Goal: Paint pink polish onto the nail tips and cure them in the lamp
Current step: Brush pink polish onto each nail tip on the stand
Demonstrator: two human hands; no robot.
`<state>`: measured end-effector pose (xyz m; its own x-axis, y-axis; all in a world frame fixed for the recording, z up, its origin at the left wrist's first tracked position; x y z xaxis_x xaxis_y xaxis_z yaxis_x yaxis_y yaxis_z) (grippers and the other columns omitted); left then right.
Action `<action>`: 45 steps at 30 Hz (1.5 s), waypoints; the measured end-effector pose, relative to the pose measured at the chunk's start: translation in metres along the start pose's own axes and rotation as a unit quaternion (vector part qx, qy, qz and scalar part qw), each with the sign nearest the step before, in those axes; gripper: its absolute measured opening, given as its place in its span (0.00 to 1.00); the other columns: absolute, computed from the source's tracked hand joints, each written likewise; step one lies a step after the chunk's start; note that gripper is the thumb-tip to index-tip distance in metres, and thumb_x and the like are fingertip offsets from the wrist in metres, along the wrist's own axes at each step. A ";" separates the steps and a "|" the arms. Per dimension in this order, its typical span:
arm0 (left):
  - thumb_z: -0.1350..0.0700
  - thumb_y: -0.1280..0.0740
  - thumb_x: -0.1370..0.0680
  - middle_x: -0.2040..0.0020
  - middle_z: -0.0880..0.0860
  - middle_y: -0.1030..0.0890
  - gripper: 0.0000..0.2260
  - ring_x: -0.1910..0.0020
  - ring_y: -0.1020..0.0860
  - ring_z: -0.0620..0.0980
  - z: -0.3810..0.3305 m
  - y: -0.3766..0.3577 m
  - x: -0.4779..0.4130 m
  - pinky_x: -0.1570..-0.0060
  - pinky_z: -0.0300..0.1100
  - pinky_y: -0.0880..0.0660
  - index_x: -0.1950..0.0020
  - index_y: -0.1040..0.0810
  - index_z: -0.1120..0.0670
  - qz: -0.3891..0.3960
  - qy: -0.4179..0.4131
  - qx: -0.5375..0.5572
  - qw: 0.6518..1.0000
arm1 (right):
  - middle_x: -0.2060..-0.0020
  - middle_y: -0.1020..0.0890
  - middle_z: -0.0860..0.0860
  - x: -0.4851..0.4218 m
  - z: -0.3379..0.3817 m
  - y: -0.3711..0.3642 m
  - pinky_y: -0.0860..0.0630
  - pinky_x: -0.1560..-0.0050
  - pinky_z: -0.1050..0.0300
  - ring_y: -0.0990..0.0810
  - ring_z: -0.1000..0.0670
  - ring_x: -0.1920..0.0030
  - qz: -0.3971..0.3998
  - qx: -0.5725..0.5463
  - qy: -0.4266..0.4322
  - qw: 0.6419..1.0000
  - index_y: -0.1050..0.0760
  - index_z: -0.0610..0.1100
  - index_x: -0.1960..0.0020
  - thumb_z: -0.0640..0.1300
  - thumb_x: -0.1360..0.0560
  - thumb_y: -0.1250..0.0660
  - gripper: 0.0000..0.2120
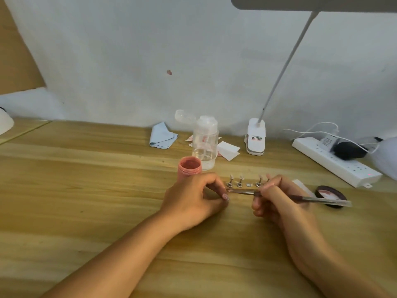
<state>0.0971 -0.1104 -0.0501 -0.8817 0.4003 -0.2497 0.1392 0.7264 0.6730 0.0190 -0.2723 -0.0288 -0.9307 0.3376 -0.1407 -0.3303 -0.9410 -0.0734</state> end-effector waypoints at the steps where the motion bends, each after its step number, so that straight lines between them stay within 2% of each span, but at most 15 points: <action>1: 0.45 0.27 0.30 0.69 0.25 0.26 0.07 0.70 0.27 0.30 0.000 0.000 0.000 0.67 0.37 0.38 0.57 0.23 0.36 -0.001 0.000 -0.001 1.000 | 0.72 0.21 0.43 -0.001 -0.001 0.001 0.26 0.65 0.58 0.26 0.48 0.69 0.000 0.006 0.004 1.000 0.30 0.34 0.62 0.31 0.25 0.38 0.07; 3: 0.44 0.27 0.30 0.71 0.28 0.26 0.07 0.72 0.27 0.33 0.002 -0.001 0.001 0.68 0.38 0.38 0.56 0.23 0.36 -0.003 0.005 -0.004 1.000 | 0.72 0.21 0.43 -0.001 -0.003 0.000 0.25 0.68 0.61 0.25 0.49 0.70 0.006 0.012 0.008 1.000 0.31 0.32 0.62 0.31 0.26 0.38 0.06; 7: 0.43 0.26 0.31 0.74 0.36 0.25 0.07 0.73 0.27 0.36 0.005 -0.001 0.001 0.69 0.38 0.38 0.58 0.23 0.36 -0.002 0.017 -0.004 1.000 | 0.71 0.19 0.42 0.001 -0.006 -0.006 0.25 0.69 0.65 0.24 0.51 0.71 0.022 0.019 0.010 1.000 0.29 0.37 0.63 0.31 0.27 0.37 0.07; 12: 0.44 0.26 0.31 0.74 0.35 0.25 0.07 0.74 0.28 0.36 0.003 0.001 0.001 0.70 0.37 0.39 0.58 0.23 0.36 0.001 0.010 0.000 1.000 | 0.72 0.19 0.42 0.000 -0.005 -0.004 0.25 0.70 0.64 0.23 0.51 0.72 0.015 0.011 0.009 1.000 0.29 0.36 0.62 0.30 0.26 0.37 0.06; 19: 0.46 0.26 0.29 0.74 0.34 0.25 0.07 0.75 0.28 0.36 0.002 0.001 0.002 0.70 0.38 0.39 0.58 0.23 0.37 -0.001 0.003 0.004 1.000 | 0.73 0.20 0.42 0.000 -0.004 -0.003 0.25 0.71 0.63 0.24 0.51 0.73 -0.004 0.009 0.012 1.000 0.30 0.38 0.65 0.30 0.27 0.38 0.09; 25: 0.46 0.26 0.30 0.74 0.34 0.26 0.07 0.76 0.29 0.37 0.001 0.000 0.002 0.71 0.38 0.40 0.58 0.23 0.37 0.001 0.000 0.007 1.000 | 0.73 0.20 0.42 0.001 -0.003 -0.005 0.25 0.70 0.63 0.24 0.50 0.72 0.018 0.012 0.020 1.000 0.30 0.36 0.62 0.29 0.27 0.38 0.07; 28: 0.45 0.26 0.30 0.75 0.35 0.26 0.07 0.76 0.29 0.37 0.003 0.001 0.001 0.73 0.34 0.42 0.58 0.23 0.36 0.004 0.004 0.007 1.000 | 0.73 0.21 0.42 0.001 -0.003 -0.004 0.26 0.71 0.63 0.24 0.50 0.73 0.015 0.015 0.024 1.000 0.30 0.36 0.63 0.29 0.27 0.39 0.08; 30: 0.46 0.25 0.30 0.74 0.35 0.25 0.07 0.76 0.29 0.37 0.003 0.001 0.001 0.74 0.32 0.42 0.58 0.22 0.35 0.004 0.003 0.007 1.000 | 0.74 0.21 0.42 0.001 -0.003 -0.004 0.26 0.71 0.62 0.25 0.50 0.73 0.014 0.014 0.025 0.999 0.30 0.35 0.63 0.29 0.27 0.39 0.07; 33: 0.46 0.25 0.30 0.69 0.31 0.23 0.08 0.75 0.29 0.36 0.002 0.001 0.001 0.73 0.31 0.36 0.58 0.22 0.35 0.002 -0.001 0.011 1.000 | 0.73 0.21 0.43 0.001 -0.003 -0.003 0.25 0.70 0.62 0.25 0.50 0.72 0.014 0.018 0.028 0.999 0.30 0.33 0.62 0.30 0.27 0.39 0.05; 36: 0.45 0.26 0.30 0.62 0.28 0.21 0.07 0.74 0.29 0.36 0.001 0.001 0.001 0.72 0.32 0.40 0.57 0.22 0.35 0.001 0.000 0.013 1.000 | 0.73 0.20 0.43 0.001 -0.003 -0.004 0.25 0.70 0.61 0.24 0.49 0.72 0.021 0.016 0.030 0.999 0.30 0.33 0.60 0.30 0.26 0.38 0.04; 38: 0.44 0.26 0.30 0.60 0.28 0.21 0.07 0.74 0.29 0.35 0.002 0.002 0.000 0.70 0.36 0.39 0.57 0.22 0.34 0.001 0.005 0.017 1.000 | 0.74 0.21 0.44 0.001 -0.003 -0.004 0.25 0.71 0.62 0.25 0.50 0.72 0.020 0.016 0.034 0.999 0.30 0.33 0.60 0.29 0.26 0.38 0.04; 41: 0.45 0.25 0.31 0.63 0.28 0.21 0.08 0.74 0.29 0.33 0.003 0.003 0.000 0.69 0.37 0.39 0.60 0.22 0.32 -0.001 0.017 0.024 1.000 | 0.73 0.21 0.44 0.001 -0.002 -0.006 0.26 0.71 0.62 0.25 0.50 0.72 0.027 0.018 0.041 0.999 0.30 0.34 0.60 0.30 0.26 0.38 0.05; 45: 0.47 0.24 0.30 0.72 0.29 0.25 0.07 0.77 0.31 0.33 0.001 0.002 0.001 0.71 0.36 0.42 0.63 0.20 0.37 0.001 0.020 0.029 0.999 | 0.73 0.22 0.44 0.001 -0.002 -0.004 0.26 0.72 0.62 0.25 0.51 0.72 0.023 0.023 0.042 0.999 0.31 0.33 0.60 0.29 0.26 0.39 0.04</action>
<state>0.0971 -0.1075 -0.0496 -0.8985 0.3802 -0.2194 0.1658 0.7567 0.6323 0.0198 -0.2680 -0.0310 -0.9287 0.2937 -0.2262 -0.2972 -0.9546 -0.0196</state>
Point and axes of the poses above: each hand's wrist, its own x-axis away from the middle knuckle, its own y-axis out of the back of the hand, z = x × y, the point moved 6 cm from there along -x, towards the middle knuckle
